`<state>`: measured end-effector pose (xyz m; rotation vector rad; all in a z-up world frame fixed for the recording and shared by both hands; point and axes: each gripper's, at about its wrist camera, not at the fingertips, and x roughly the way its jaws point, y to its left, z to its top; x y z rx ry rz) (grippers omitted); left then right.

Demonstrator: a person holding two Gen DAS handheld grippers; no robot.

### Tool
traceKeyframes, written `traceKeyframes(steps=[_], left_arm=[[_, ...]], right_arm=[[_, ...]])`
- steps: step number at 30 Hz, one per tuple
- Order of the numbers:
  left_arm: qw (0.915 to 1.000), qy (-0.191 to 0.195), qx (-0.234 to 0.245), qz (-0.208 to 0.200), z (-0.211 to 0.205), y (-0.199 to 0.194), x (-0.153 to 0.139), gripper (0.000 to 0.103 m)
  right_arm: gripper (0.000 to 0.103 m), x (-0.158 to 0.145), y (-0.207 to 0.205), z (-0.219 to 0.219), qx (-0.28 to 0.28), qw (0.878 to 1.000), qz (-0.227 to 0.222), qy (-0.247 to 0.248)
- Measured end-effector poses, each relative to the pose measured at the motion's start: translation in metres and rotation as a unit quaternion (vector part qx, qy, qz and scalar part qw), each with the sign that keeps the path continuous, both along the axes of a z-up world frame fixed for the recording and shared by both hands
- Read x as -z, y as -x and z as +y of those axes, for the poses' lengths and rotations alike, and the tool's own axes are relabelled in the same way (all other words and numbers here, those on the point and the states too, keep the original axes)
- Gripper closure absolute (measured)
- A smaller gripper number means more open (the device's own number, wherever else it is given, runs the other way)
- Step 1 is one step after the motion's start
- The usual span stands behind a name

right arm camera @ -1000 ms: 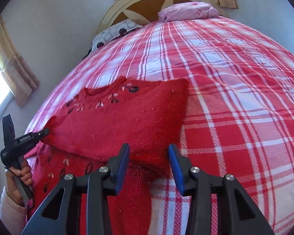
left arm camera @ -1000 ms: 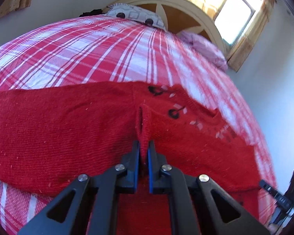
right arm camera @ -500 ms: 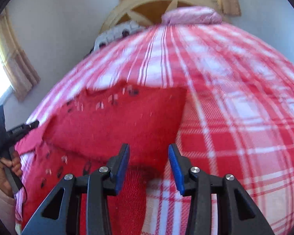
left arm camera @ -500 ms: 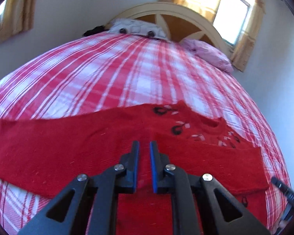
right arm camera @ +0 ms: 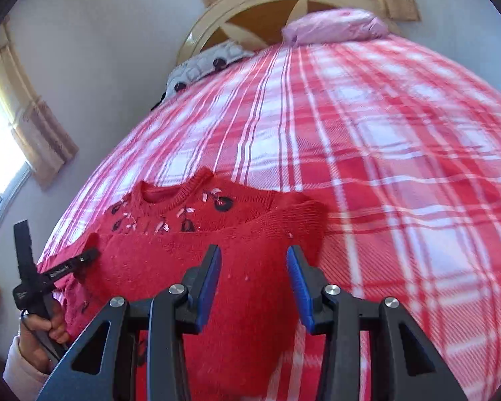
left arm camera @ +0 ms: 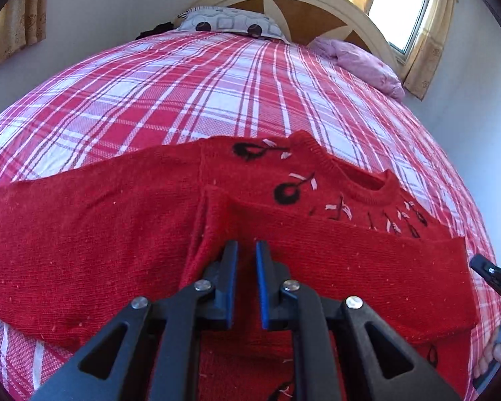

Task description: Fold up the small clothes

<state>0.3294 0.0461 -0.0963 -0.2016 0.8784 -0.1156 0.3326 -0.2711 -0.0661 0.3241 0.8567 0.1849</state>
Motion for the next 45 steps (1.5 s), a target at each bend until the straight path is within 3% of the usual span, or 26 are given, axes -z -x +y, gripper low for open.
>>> traceKeyframes(steps=[2,6,10,14,19,23,29,31,33,35,38,40,44,45], left_arm=[[1.0,-0.005,0.0,-0.003,-0.001,0.001,0.001,0.088],[1.0,-0.007,0.0,-0.005,-0.002,0.0,0.003,0.088],[0.9999,-0.01,0.0,-0.008,-0.005,0.003,0.003,0.088],[1.0,0.004,0.0,-0.008,-0.001,0.003,0.004,0.088],[1.0,0.0,0.0,-0.008,0.0,0.002,0.005,0.087],[0.9999,0.009,0.0,-0.007,0.0,0.002,0.004,0.087],[0.9982,0.059,-0.006,0.001,0.02,0.012,-0.007,0.086],[0.9975,0.06,-0.033,-0.016,0.041,0.031,-0.023,0.076],[0.9963,0.048,-0.062,-0.035,0.064,0.048,-0.036,0.033],[0.9921,0.022,-0.106,-0.063,0.095,0.068,-0.05,0.013],[0.9808,-0.025,-0.168,-0.095,0.153,0.093,-0.066,0.012],[0.9739,-0.034,-0.205,-0.092,0.188,0.1,-0.067,0.009],[0.9483,0.009,-0.309,-0.071,0.272,0.118,-0.056,0.01],[0.9367,0.018,-0.342,-0.07,0.295,0.126,-0.052,0.01]], right_arm=[[0.061,0.021,-0.014,-0.005,-0.005,0.999,0.036,-0.017],[0.068,0.023,-0.021,-0.017,0.008,0.998,0.034,-0.046],[0.068,0.012,-0.017,-0.013,0.014,0.999,0.03,-0.031],[0.068,-0.006,0.012,-0.01,0.007,0.998,0.004,-0.058],[0.068,0.005,0.047,0.008,-0.025,0.998,0.034,-0.04],[0.067,0.015,0.056,0.01,-0.023,0.999,0.02,-0.03],[0.066,0.017,0.062,0.024,-0.026,0.999,-0.001,0.025],[0.066,0.017,0.061,0.023,-0.025,0.999,-0.004,0.028],[0.066,0.018,0.061,0.022,-0.026,0.999,-0.005,0.022],[0.065,0.018,0.062,0.02,-0.026,1.0,-0.007,0.014],[0.065,0.019,0.062,0.019,-0.026,1.0,-0.009,0.01],[0.065,0.019,0.063,0.019,-0.026,1.0,-0.009,0.012],[0.064,0.019,0.063,0.02,-0.026,1.0,-0.01,0.013],[0.064,0.019,0.062,0.02,-0.026,1.0,-0.01,0.013]])
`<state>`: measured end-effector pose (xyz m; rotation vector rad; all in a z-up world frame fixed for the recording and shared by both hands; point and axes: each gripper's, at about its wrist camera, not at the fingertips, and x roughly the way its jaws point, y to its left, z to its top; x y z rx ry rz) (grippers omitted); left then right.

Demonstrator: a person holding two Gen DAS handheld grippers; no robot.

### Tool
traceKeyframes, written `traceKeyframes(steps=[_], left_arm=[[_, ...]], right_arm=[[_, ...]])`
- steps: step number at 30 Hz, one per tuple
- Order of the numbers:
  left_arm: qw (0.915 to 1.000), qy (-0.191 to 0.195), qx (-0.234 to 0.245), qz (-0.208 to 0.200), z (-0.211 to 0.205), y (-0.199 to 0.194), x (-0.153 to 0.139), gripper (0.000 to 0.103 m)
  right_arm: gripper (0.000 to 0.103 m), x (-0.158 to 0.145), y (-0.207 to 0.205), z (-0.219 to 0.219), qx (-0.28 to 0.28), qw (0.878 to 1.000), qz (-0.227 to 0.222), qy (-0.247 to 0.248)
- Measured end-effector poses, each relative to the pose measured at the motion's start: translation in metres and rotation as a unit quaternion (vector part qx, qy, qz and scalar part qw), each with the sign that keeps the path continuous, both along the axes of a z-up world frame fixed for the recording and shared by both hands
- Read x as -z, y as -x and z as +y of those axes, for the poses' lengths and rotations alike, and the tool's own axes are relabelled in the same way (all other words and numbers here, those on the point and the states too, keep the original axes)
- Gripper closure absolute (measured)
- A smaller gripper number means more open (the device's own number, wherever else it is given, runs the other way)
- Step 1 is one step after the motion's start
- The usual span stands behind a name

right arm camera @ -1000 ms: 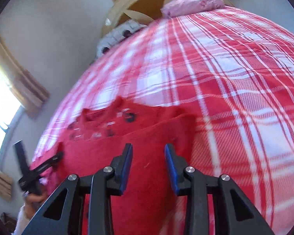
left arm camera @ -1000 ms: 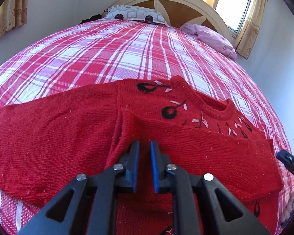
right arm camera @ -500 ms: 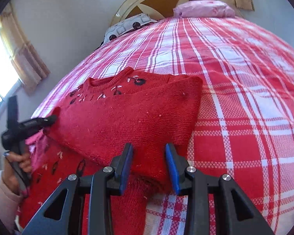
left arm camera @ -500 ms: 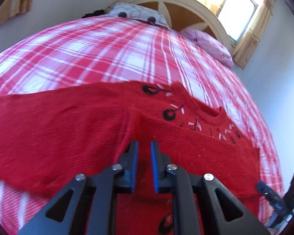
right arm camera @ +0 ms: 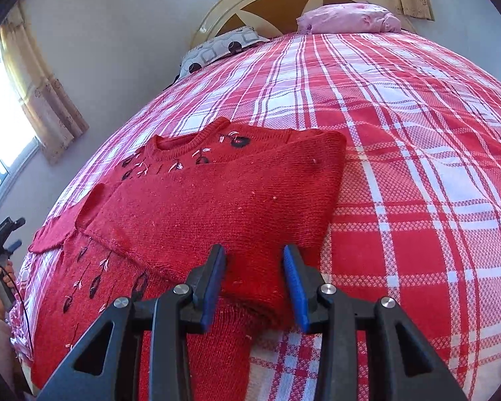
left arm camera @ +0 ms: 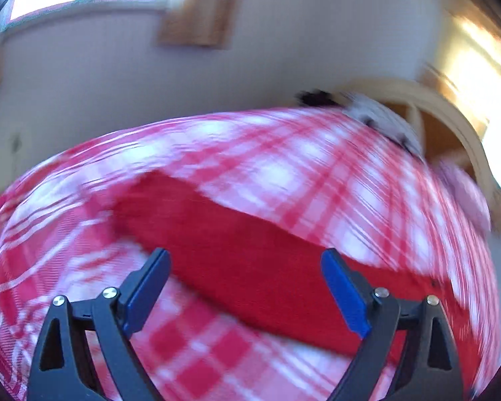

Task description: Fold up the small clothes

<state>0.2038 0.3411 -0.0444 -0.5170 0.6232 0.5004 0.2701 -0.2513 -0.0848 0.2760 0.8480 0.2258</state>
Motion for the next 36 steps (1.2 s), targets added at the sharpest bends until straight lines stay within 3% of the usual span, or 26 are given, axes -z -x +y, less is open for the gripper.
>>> traceKeyframes(steps=[3,8,14,18,21,22,24,26,30,36], left_arm=[[0.999,0.009,-0.044,0.002,0.035,0.011,0.012,0.011],[0.9975,0.044,-0.054,0.007,0.063,0.012,0.033,0.023],[0.9941,0.055,-0.081,0.046,0.081,-0.007,0.054,0.023],[0.9941,0.013,-0.085,0.067,0.072,-0.015,0.056,0.023],[0.994,0.013,-0.088,0.063,0.075,-0.016,0.055,0.025],[0.9943,0.017,-0.09,0.056,0.078,-0.016,0.055,0.029],[0.9945,0.024,-0.092,0.044,0.083,-0.013,0.055,0.063],[0.9953,0.036,-0.082,0.037,0.088,-0.011,0.055,0.081],[0.9969,0.035,-0.063,0.033,0.087,-0.012,0.052,0.085],[0.9966,0.037,-0.073,0.014,0.076,-0.013,0.037,0.086]], right_arm=[[0.064,0.0,0.0,0.0,0.0,1.0,0.0,0.0],[0.064,0.0,0.0,0.0,0.0,1.0,0.0,-0.002],[0.064,0.0,0.001,0.0,0.0,1.0,0.0,-0.001],[0.064,0.0,0.001,0.001,0.0,1.0,0.0,0.003],[0.064,0.0,0.001,0.001,0.0,1.0,0.0,0.0],[0.064,0.0,0.001,0.001,0.0,1.0,-0.001,-0.001],[0.064,0.0,0.001,0.001,0.0,1.0,-0.001,0.0],[0.064,0.0,0.001,0.001,0.0,1.0,-0.001,0.0],[0.064,0.0,0.001,0.001,0.0,1.0,-0.001,-0.001],[0.064,0.001,0.001,0.0,0.0,1.0,-0.001,-0.002]])
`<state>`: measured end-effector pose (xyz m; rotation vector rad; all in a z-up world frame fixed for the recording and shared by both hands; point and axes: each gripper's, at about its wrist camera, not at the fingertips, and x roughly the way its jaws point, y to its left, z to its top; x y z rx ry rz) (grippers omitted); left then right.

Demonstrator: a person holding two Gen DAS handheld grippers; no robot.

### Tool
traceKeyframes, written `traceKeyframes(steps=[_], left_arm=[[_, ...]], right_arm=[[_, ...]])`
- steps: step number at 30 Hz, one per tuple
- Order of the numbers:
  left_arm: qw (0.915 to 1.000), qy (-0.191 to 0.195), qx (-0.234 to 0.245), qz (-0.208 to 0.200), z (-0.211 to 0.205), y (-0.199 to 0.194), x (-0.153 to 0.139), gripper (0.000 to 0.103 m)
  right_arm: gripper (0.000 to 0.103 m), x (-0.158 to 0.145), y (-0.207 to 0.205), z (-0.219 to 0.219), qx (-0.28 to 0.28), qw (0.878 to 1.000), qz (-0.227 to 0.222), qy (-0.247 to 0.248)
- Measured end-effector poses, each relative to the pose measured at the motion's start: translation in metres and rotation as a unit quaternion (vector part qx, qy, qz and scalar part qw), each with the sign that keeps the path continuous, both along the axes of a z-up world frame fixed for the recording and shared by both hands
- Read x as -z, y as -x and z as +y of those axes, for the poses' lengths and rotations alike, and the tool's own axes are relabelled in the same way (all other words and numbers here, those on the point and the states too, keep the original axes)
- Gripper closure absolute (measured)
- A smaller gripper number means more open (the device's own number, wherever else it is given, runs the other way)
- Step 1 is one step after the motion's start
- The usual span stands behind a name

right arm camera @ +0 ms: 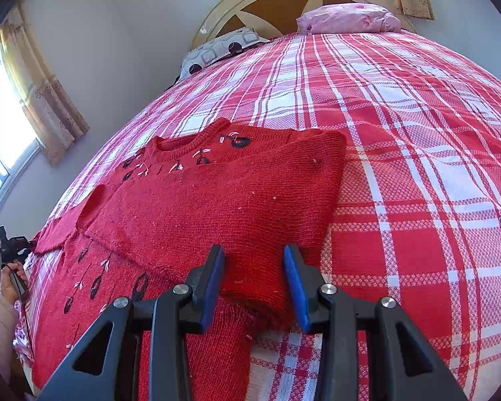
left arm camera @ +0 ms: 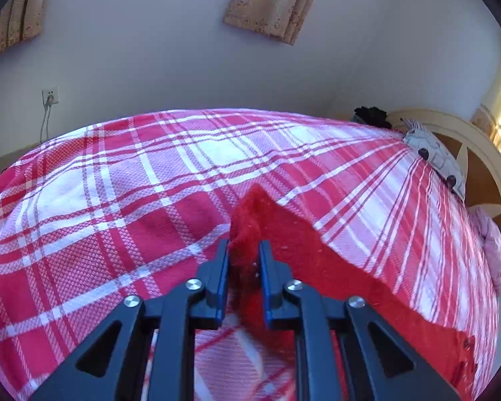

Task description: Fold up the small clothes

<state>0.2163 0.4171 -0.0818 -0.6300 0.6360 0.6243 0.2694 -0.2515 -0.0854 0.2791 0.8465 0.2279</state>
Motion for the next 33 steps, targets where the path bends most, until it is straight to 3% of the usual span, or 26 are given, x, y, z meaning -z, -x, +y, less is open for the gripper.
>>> traceKeyframes(steps=[7,11,14,17,20,27,30,33], left_arm=[[0.9927,-0.057,0.083,-0.066,-0.071,-0.022,-0.065,0.086],[0.9791,-0.075,0.164,-0.095,-0.137,-0.042,-0.093,0.086],[0.9605,-0.087,0.24,-0.111,-0.202,-0.054,-0.102,0.086],[0.9431,-0.092,0.297,-0.119,-0.254,-0.059,-0.098,0.086],[0.9205,-0.117,0.356,-0.113,-0.32,-0.062,-0.083,0.086],[0.8828,-0.145,0.441,-0.075,-0.415,-0.053,-0.041,0.086],[0.8752,-0.148,0.458,-0.05,-0.431,-0.053,-0.024,0.086],[0.8777,-0.121,0.462,-0.044,-0.428,-0.056,-0.021,0.086]], right_arm=[[0.064,0.0,0.0,0.0,0.0,1.0,0.0,-0.001],[0.064,0.0,0.0,0.001,0.0,1.0,-0.001,0.003],[0.064,0.0,0.0,0.002,0.0,1.0,-0.001,0.002],[0.064,0.0,0.001,0.001,0.0,1.0,-0.002,0.002],[0.064,0.0,0.001,0.001,0.0,1.0,-0.002,0.001],[0.064,0.0,0.001,0.001,0.0,1.0,-0.002,0.001],[0.064,0.0,0.001,0.001,0.0,1.0,-0.001,0.003],[0.064,-0.005,-0.003,0.005,0.001,1.0,0.01,0.011]])
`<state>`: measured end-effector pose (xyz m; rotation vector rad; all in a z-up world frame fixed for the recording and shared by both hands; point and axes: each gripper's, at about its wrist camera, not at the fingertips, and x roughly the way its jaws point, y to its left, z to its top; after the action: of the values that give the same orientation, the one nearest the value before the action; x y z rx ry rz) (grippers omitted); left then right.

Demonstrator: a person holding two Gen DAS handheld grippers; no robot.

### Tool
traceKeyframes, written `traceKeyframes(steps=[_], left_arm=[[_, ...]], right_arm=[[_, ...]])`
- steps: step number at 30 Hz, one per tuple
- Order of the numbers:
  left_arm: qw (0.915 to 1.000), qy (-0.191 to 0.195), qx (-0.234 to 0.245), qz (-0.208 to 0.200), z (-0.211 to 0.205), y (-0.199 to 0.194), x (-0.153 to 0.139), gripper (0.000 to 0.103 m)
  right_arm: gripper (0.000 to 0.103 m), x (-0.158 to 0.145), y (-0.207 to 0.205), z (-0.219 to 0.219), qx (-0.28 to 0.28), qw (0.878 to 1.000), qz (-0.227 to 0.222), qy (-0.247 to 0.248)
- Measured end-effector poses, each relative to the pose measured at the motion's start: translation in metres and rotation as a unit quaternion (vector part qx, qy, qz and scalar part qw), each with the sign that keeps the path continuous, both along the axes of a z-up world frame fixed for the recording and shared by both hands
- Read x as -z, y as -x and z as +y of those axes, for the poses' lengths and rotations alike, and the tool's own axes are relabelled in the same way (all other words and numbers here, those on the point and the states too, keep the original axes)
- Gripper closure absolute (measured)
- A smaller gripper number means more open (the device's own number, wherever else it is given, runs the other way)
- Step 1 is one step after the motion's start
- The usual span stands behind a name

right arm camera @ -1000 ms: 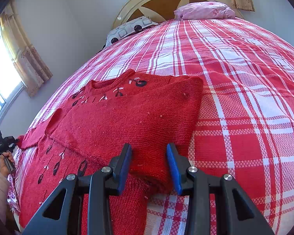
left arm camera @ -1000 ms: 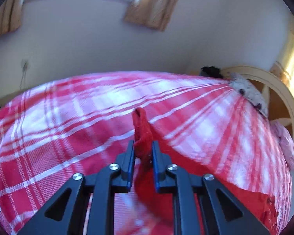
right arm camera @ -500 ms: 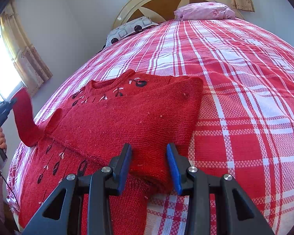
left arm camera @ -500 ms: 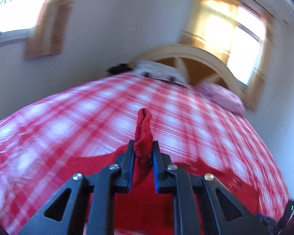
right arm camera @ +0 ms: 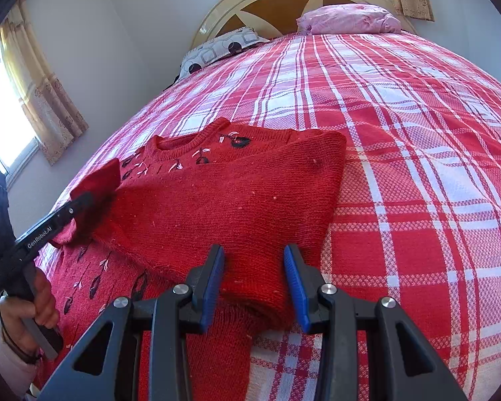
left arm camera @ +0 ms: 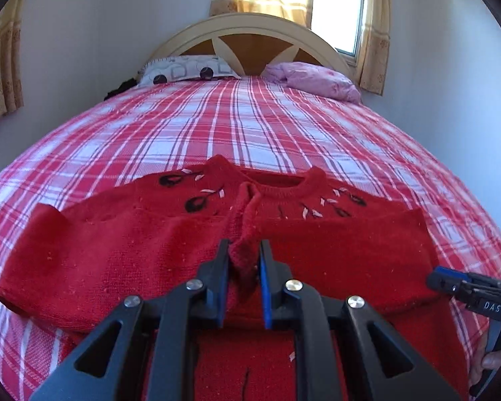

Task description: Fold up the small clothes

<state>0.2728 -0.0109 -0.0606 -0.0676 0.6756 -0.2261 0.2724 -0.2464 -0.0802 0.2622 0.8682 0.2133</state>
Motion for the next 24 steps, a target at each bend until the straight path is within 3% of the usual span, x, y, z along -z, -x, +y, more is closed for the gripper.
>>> traceKeyframes(steps=[3,5,7,8,10,13,15,19,24], left_arm=[[0.9997,0.014,0.007,0.02,0.005,-0.002,0.004,0.086],[0.9992,0.02,0.01,0.032,0.006,-0.003,0.01,0.086],[0.9984,0.033,0.008,0.045,0.007,-0.004,0.016,0.086],[0.9983,0.037,0.006,0.046,0.008,-0.003,0.016,0.086],[0.998,0.045,0.007,0.044,0.009,0.0,0.014,0.086],[0.997,0.052,0.018,0.055,0.012,0.007,0.014,0.073],[0.9956,0.054,0.033,0.07,0.016,0.013,0.015,0.045],[0.997,0.035,0.031,0.062,0.037,0.036,0.009,0.043],[0.9958,0.047,-0.009,0.079,0.077,0.051,0.015,0.04]], right_arm=[[0.064,-0.026,0.001,0.002,0.021,1.0,-0.017,-0.006],[0.063,-0.048,0.002,0.007,0.013,0.996,-0.044,-0.07],[0.039,-0.062,-0.005,0.024,-0.015,0.991,-0.05,-0.127],[0.035,-0.065,-0.011,0.038,-0.037,0.988,-0.042,-0.141],[0.034,-0.062,-0.029,0.073,-0.082,0.985,-0.013,-0.152],[0.034,-0.042,-0.055,0.12,-0.117,0.979,0.029,-0.161],[0.034,-0.021,-0.07,0.141,-0.123,0.971,0.061,-0.196],[0.034,0.009,-0.083,0.164,-0.12,0.967,0.097,-0.202],[0.034,0.004,-0.084,0.184,-0.137,0.968,0.081,-0.191]])
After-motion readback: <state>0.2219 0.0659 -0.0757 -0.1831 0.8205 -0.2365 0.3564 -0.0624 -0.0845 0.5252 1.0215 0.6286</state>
